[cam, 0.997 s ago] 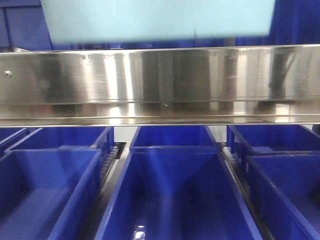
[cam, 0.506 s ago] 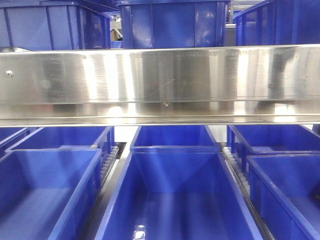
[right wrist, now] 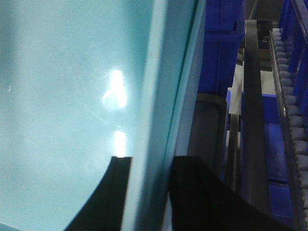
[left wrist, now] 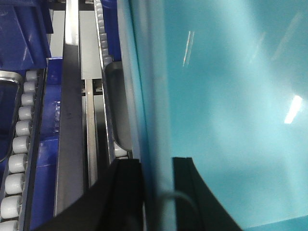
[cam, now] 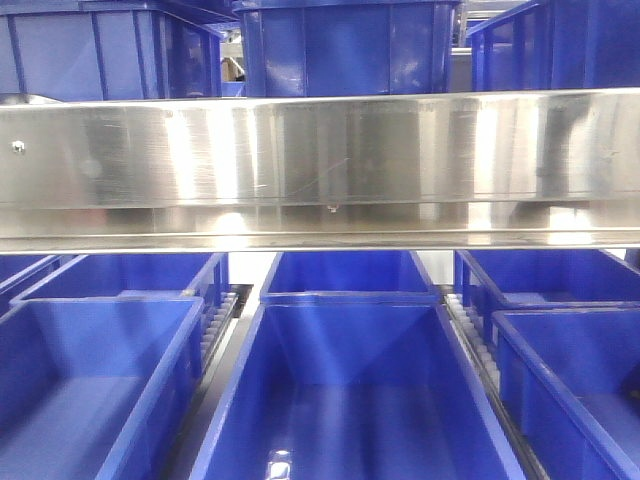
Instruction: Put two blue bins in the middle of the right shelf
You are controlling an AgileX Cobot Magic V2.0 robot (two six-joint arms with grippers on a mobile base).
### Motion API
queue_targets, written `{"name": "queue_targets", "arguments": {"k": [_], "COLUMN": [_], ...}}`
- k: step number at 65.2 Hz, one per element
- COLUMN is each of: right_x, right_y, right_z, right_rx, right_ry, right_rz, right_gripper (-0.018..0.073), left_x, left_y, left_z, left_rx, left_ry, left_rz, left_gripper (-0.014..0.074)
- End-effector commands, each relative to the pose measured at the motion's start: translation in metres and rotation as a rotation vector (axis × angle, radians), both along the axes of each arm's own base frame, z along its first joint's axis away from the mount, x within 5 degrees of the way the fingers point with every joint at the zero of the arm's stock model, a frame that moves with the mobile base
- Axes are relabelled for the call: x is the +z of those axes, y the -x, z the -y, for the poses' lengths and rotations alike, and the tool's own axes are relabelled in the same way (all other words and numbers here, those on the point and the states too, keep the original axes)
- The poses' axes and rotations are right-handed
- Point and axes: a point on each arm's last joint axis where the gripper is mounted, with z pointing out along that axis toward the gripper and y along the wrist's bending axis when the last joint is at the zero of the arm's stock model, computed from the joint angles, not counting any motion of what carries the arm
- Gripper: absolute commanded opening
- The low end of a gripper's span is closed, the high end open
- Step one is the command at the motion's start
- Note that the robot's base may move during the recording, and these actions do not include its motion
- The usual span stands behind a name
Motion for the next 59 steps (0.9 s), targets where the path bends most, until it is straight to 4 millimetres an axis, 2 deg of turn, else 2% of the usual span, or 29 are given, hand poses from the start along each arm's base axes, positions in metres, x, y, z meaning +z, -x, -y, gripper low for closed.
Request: {"name": "queue_targets", "arguments": {"k": [1, 59], "right_x": [0.0193, 0.0193], "right_y": [0.0059, 0.0059], "right_z": [0.0012, 0.0012], "right_rx": [-0.005, -0.005], "right_ry": [-0.054, -0.054], "right_rz": [0.115, 0.115], "right_gripper": [-0.0153, -0.0153], "left_x": [0.0215, 0.0215], "left_y": [0.01, 0.01], "left_z": [0.0053, 0.0053], "left_rx": [-0.046, -0.046], "left_ry": [0.078, 0.078], "left_rz": [0.119, 0.119], "left_gripper": [-0.0111, -0.0111]}}
